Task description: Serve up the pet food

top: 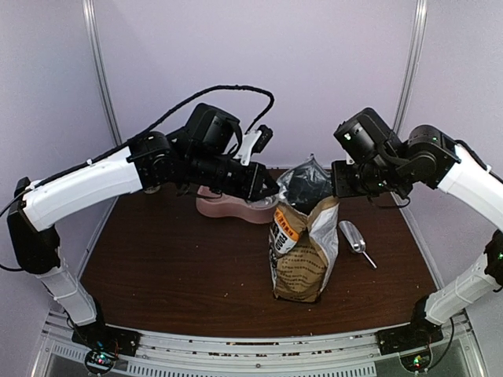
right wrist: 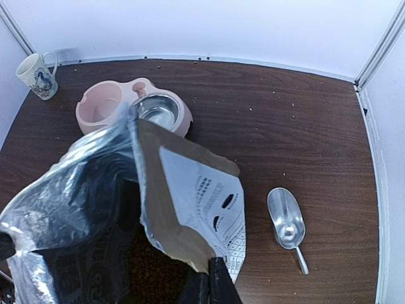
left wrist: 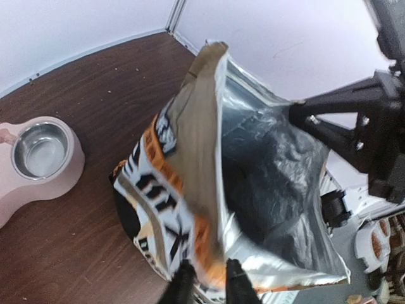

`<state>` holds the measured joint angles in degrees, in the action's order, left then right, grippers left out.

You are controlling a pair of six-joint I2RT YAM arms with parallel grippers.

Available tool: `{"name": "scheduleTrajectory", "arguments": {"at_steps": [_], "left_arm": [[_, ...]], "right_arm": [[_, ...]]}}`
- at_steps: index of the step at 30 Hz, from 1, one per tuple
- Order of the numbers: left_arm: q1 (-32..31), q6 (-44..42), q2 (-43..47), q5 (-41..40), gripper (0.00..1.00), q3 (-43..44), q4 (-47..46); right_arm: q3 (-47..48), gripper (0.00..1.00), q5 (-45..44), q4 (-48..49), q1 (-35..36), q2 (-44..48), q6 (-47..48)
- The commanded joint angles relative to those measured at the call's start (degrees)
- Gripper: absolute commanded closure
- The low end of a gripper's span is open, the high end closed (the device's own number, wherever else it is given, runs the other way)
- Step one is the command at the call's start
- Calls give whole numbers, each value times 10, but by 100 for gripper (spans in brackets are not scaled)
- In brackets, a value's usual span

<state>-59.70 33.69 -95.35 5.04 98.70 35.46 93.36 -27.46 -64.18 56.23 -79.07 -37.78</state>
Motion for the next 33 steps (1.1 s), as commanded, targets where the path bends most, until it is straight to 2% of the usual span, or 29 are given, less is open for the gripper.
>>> {"name": "scheduleTrajectory", "arguments": {"at_steps": [1,3,5,7,8,11,13,16,19,22,26,30,33], "left_arm": [[5,-30,17,6,64,11,-67],[5,-40,35,-4,44,-14,-93],[7,-46,68,-20,29,-46,-117],[13,-49,100,-28,21,-80,-138],[19,-48,114,-27,19,-97,-144],[37,-44,154,-30,17,-148,-150],[50,-40,182,-36,17,-186,-154],[70,-25,224,-41,16,-246,-167],[90,-13,267,-50,15,-310,-175],[114,-11,299,-54,15,-360,-171],[142,-3,330,-63,13,-415,-163],[150,8,370,-77,12,-466,-177],[151,13,388,-80,12,-488,-182]], "right_arm": [[-26,100,-31,57,-23,30,12],[-36,100,-16,71,-34,34,16],[-43,100,-2,82,-41,40,21],[-43,100,8,91,-46,47,31],[-44,95,14,97,-47,54,39],[-50,62,35,120,-48,78,57],[-55,48,36,123,-49,96,62],[-64,35,22,107,-61,127,60],[-102,25,31,108,-104,170,55],[-173,20,88,134,-172,219,46],[-305,19,211,209,-273,258,29],[-434,20,324,295,-356,241,12],[-495,21,360,344,-391,203,10]]}}
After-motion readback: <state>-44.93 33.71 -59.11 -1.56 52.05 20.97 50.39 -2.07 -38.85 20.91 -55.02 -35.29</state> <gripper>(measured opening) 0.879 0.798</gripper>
